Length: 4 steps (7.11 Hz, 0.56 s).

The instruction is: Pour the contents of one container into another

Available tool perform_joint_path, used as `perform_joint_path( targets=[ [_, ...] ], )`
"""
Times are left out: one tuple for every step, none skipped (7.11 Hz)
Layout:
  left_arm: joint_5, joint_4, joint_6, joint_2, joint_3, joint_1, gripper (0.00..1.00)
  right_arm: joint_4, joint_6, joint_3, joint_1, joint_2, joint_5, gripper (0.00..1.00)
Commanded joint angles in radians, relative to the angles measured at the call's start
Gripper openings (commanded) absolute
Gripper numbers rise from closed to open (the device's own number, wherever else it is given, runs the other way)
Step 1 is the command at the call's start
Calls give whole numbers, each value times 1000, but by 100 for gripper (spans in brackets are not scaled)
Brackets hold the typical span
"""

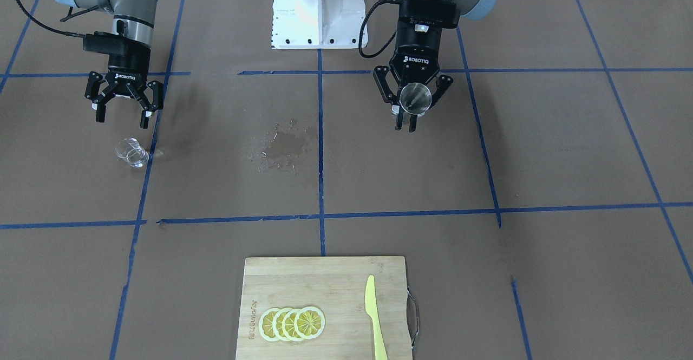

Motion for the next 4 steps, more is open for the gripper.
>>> perform_joint_path(
  targets=[
    [0, 0, -3, 0, 3, 0, 0, -2, -3, -60, -4, 47, -22, 100],
    [0, 0, -3, 2, 3, 0, 0, 0, -2, -115, -1, 92, -24, 100],
    [0, 0, -3, 2, 3, 2, 0, 1, 0, -128, -1, 92, -33, 100],
    [0, 0, -4, 2, 3, 2, 0, 35, 1, -158, -1, 92, -53, 100]
  ],
)
